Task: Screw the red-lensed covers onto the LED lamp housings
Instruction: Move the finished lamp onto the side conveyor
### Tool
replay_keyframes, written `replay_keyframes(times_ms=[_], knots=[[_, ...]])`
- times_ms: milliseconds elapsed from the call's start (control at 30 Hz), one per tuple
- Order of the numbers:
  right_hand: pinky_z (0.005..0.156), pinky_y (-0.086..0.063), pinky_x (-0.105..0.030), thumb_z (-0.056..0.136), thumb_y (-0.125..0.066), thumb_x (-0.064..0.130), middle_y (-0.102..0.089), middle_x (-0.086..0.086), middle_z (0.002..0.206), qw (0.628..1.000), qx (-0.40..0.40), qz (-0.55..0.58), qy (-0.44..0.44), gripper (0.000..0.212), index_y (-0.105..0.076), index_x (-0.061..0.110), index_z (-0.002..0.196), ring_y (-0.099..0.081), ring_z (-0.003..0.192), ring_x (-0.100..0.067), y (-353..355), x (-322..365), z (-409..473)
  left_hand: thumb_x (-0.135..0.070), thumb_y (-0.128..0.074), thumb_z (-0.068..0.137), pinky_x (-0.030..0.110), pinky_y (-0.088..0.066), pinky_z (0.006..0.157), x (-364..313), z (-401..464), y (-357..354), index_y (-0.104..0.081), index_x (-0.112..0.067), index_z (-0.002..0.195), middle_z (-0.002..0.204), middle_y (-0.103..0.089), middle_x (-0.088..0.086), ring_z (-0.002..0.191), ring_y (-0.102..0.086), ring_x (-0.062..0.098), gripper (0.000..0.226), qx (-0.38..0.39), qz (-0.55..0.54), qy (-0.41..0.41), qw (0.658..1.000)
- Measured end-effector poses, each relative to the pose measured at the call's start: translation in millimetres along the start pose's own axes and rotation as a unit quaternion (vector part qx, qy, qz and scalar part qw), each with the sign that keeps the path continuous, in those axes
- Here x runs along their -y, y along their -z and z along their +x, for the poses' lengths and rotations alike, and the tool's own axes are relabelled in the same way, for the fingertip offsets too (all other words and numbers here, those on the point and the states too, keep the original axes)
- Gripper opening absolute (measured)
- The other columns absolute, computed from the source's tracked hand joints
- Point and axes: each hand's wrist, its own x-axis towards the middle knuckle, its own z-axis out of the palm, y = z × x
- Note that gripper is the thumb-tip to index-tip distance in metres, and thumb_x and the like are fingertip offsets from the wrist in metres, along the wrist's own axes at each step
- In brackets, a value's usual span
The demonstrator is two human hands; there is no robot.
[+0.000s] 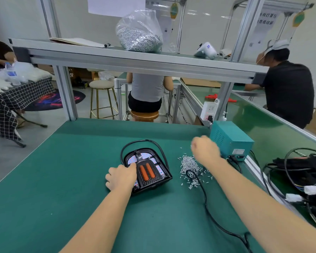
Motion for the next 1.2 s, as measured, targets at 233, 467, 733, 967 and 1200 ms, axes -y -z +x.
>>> replay_keyframes(times_ms=[233, 467, 733, 967, 1200], knots=[[0.083, -0.049, -0.037, 0.094, -0.061, 0.015, -0.064, -0.015, 0.118, 0.986, 0.163, 0.005, 0.035, 0.022, -0.059, 0.002, 0.112, -0.062, 0.108, -0.033, -45.7, 69.0, 7.7, -0.038, -0.039, 0.096, 0.039, -0.029, 0.103, -1.0, -9.2, -2.1, -0.052, -0.006, 0.126, 0.133, -0.043, 0.014, 0.123, -0.037, 0.032, 0.046, -0.037, 0.019, -0.01, 0.999], [0.069, -0.042, -0.029, 0.096, -0.059, 0.022, -0.056, -0.011, 0.078, 0.978, 0.172, 0.115, 0.014, 0.031, -0.049, 0.007, 0.071, -0.056, 0.077, -0.03, -48.8, 71.0, 6.9, -0.031, -0.042, 0.097, 0.04, -0.03, 0.101, 2.9, -10.1, -6.6, -0.054, -0.006, 0.121, 0.13, -0.046, 0.013, 0.121, -0.039, 0.031, 0.036, -0.08, 0.032, -0.018, 0.996], [0.083, -0.045, -0.023, 0.101, -0.043, 0.022, -0.058, 0.006, 0.098, 0.842, 0.241, 0.482, -0.026, 0.018, -0.053, 0.018, 0.115, -0.06, 0.092, -0.012, -34.6, 66.1, -31.7, -0.024, -0.047, 0.097, 0.043, -0.03, 0.098, 6.0, -11.2, -13.4, -0.057, 0.0, 0.114, 0.125, -0.052, 0.017, 0.119, -0.043, 0.035, 0.031, -0.116, -0.056, -0.023, 0.991], [0.092, -0.053, -0.026, 0.099, -0.055, 0.019, -0.067, 0.014, 0.108, 0.773, 0.138, 0.619, 0.022, 0.032, -0.052, 0.024, 0.131, -0.066, 0.098, -0.004, -51.6, 62.1, -66.5, -0.024, -0.055, 0.094, 0.036, -0.041, 0.089, 5.7, -19.1, -12.7, -0.052, -0.015, 0.108, 0.122, -0.054, 0.008, 0.102, -0.053, 0.023, 0.017, -0.035, -0.349, -0.106, 0.931], [0.079, -0.055, -0.022, 0.103, -0.047, 0.015, -0.073, 0.014, 0.107, 0.714, 0.042, 0.697, 0.054, 0.028, -0.061, 0.036, 0.116, -0.069, 0.096, -0.005, -8.9, 57.2, -78.8, -0.05, -0.064, 0.082, 0.046, -0.054, 0.087, -22.3, -32.0, 17.3, -0.042, -0.014, 0.139, 0.126, -0.058, 0.008, 0.099, -0.066, 0.024, 0.071, 0.215, -0.611, -0.088, 0.757]])
